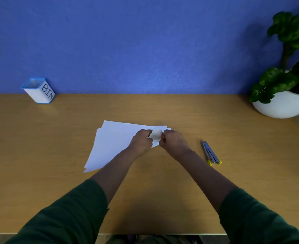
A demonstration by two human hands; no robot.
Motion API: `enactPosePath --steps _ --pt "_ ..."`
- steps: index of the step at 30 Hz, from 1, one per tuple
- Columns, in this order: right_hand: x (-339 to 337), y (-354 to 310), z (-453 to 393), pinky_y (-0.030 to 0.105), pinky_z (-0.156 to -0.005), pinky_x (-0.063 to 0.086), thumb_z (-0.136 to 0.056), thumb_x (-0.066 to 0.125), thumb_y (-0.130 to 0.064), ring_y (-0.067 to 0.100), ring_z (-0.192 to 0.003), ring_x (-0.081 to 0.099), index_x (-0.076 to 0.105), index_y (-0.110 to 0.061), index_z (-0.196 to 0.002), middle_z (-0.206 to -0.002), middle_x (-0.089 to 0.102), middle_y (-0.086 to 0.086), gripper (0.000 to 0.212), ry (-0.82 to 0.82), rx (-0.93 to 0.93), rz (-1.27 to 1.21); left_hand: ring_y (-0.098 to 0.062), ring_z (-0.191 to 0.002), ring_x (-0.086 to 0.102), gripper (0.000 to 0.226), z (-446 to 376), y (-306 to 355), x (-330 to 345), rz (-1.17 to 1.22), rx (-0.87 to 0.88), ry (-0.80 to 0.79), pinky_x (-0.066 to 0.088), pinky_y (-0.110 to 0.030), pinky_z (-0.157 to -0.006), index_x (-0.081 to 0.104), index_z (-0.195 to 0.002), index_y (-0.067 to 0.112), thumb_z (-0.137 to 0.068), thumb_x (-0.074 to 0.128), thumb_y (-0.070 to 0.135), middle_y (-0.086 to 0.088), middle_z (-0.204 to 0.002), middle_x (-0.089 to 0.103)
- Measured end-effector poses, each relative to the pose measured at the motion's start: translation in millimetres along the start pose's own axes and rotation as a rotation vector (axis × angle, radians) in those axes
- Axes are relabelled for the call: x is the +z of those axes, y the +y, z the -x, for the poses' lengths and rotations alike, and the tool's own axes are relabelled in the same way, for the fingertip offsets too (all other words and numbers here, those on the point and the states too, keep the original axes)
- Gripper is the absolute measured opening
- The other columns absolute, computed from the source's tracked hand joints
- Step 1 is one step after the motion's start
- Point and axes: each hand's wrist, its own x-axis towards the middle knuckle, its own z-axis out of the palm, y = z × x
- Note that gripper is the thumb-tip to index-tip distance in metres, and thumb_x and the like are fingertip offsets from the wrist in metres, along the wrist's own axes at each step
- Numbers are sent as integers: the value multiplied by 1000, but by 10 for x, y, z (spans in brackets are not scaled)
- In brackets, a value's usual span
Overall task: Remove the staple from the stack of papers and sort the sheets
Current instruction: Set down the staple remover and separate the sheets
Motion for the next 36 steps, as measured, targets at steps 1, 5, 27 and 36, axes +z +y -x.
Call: enactPosePath --steps 1,5,27,36 --pt "12 4 8 29 -53 30 -84 45 -11 26 -66 43 38 -9 -65 -65 43 5 20 16 0 -15 -21 -66 43 26 2 6 -9 55 -15 -11 33 -28 -62 48 -67 16 -86 43 -1 1 -64 46" --pt "80 17 52 29 -56 32 -85 45 -13 26 -65 45 43 -8 -74 -72 49 6 13 70 -15 -63 -17 -62 42 16 11 25 -29 194 -73 -39 31 -26 -56 52 -71 12 -86 52 6 -1 -67 46" --pt "-12 522 150 36 -78 51 -90 50 -20 22 -89 67 60 -10 -90 -77 67 -10 14 420 350 -973 -18 -68 58 18 -101 602 -429 545 26 317 44 -30 -66 71 -79 -1 -64 81 5 -4 -76 63" --pt "-256 653 121 29 -87 47 -94 44 -13 25 -115 60 58 -13 -76 -121 63 16 22 370 325 -1416 -4 -50 67 17 -56 1054 -1040 929 83 303 51 -17 -47 68 -72 12 -68 79 0 8 -54 70"
